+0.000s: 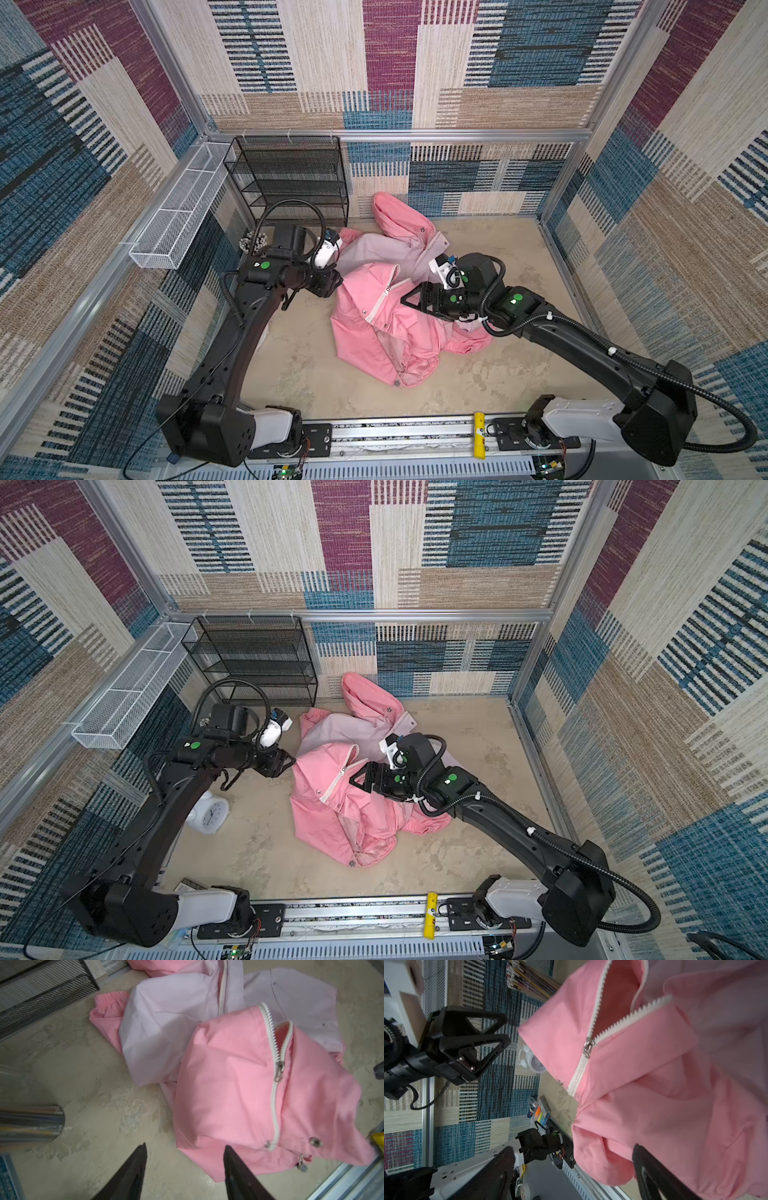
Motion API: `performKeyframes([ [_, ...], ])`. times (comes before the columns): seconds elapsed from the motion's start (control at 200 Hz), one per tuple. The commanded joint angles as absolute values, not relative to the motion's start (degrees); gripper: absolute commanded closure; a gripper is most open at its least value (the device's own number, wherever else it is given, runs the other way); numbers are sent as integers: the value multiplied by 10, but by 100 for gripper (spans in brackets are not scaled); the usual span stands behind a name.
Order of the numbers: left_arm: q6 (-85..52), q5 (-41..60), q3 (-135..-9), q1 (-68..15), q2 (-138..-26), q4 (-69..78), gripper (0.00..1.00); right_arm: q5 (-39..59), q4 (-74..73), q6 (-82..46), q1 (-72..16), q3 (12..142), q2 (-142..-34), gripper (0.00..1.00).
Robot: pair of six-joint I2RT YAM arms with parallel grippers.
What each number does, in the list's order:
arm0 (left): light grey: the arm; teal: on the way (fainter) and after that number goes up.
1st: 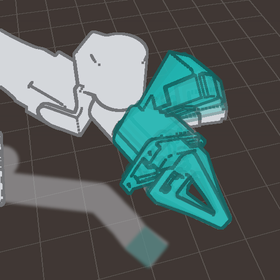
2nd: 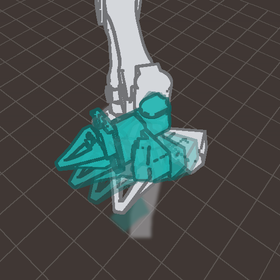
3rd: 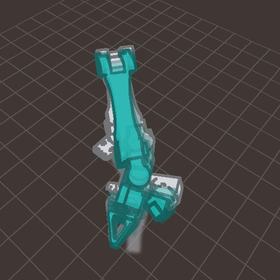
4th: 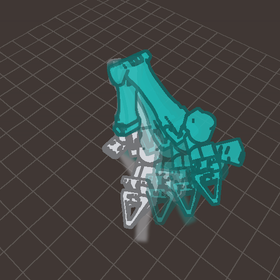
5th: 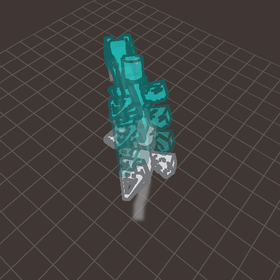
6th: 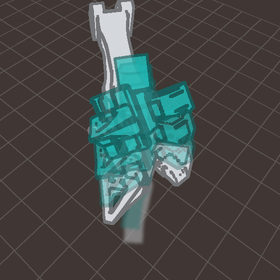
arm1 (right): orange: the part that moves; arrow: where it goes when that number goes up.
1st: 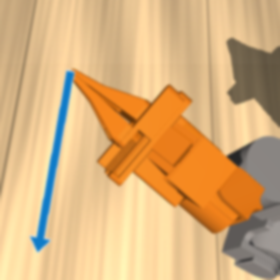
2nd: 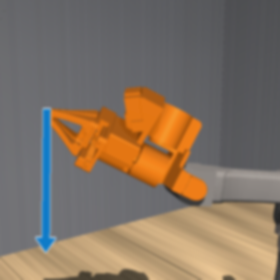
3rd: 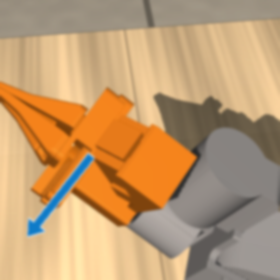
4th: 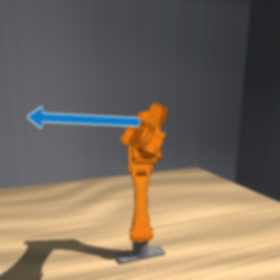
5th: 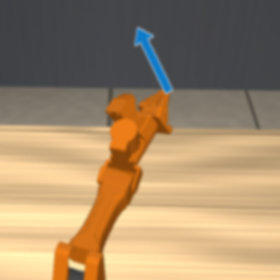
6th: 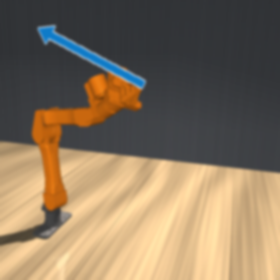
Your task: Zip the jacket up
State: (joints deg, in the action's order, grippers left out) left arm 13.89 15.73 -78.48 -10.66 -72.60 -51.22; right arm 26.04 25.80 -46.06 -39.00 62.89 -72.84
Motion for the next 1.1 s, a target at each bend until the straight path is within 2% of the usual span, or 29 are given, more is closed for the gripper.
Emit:
performKeyframes([
  [0.0,-58,213,-761,-106,-680,-511,38,237,317,-413,-386,659,-750,13],
  [0.055,-162,255,-710,-110,-635,-478,37,235,316,-402,-386,675,-764,13],
  [0.14,-338,241,-587,-124,-527,-386,30,241,325,-380,-381,699,-792,13],
  [0.25,-491,157,-440,-148,-386,-325,25,280,285,-380,-354,692,-793,13],
  [0.341,-545,118,-352,-149,-320,-306,19,309,261,-380,-326,682,-797,13],
  [0.446,-580,83,-289,-149,-343,-282,17,326,247,-367,-314,694,-815,14],
  [0.521,-612,79,-255,-150,-388,-209,17,333,264,-346,-315,734,-851,16],
  [0.736,-620,36,-233,-148,-454,-126,17,293,298,-288,-352,795,-944,17],
  [1.002,-677,39,-141,-121,-417,-20,20,216,363,-150,-441,959,-1063,19],
  [1.097,-678,36,-127,-105,-392,-25,20,193,404,-116,-464,1029,-1118,19],
])
